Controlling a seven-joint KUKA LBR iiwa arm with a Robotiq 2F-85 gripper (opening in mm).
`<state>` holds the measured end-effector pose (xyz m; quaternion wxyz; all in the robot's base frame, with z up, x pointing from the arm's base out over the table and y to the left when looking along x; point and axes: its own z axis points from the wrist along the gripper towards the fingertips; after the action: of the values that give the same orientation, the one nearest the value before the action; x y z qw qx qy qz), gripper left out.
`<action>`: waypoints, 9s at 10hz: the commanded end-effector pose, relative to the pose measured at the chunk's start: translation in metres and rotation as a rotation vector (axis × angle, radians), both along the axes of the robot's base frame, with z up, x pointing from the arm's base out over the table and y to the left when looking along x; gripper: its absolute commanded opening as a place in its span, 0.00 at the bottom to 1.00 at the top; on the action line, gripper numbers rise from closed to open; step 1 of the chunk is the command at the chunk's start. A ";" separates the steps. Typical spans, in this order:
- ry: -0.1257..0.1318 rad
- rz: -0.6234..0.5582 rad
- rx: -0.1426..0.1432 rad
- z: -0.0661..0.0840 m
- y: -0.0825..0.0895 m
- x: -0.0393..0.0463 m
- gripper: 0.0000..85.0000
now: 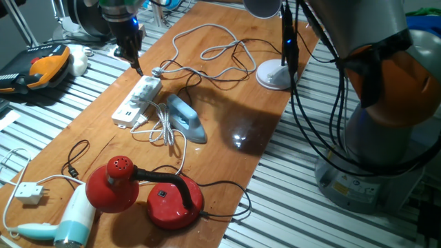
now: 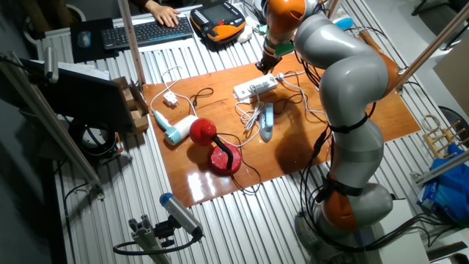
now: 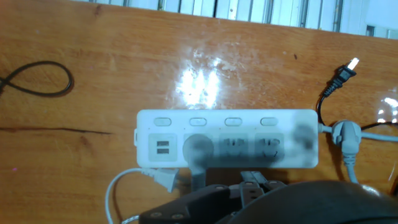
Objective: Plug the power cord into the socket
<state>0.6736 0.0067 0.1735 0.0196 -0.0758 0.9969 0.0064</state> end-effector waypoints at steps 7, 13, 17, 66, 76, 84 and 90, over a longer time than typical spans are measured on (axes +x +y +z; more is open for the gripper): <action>-0.048 -0.073 -0.014 0.000 0.001 0.0007 0.00; -0.019 -0.124 0.027 0.000 0.001 0.0007 0.00; 0.016 -0.077 0.050 -0.007 -0.006 -0.0162 0.00; -0.067 -0.140 0.013 0.023 0.004 -0.0375 0.00; -0.020 -0.163 0.054 0.039 0.018 -0.0665 0.00; -0.046 -0.113 -0.010 0.029 0.019 -0.0715 0.00; -0.002 -0.104 0.032 0.014 0.016 -0.0744 0.00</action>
<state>0.5991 0.0230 0.1871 0.0222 -0.0233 0.9993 0.0206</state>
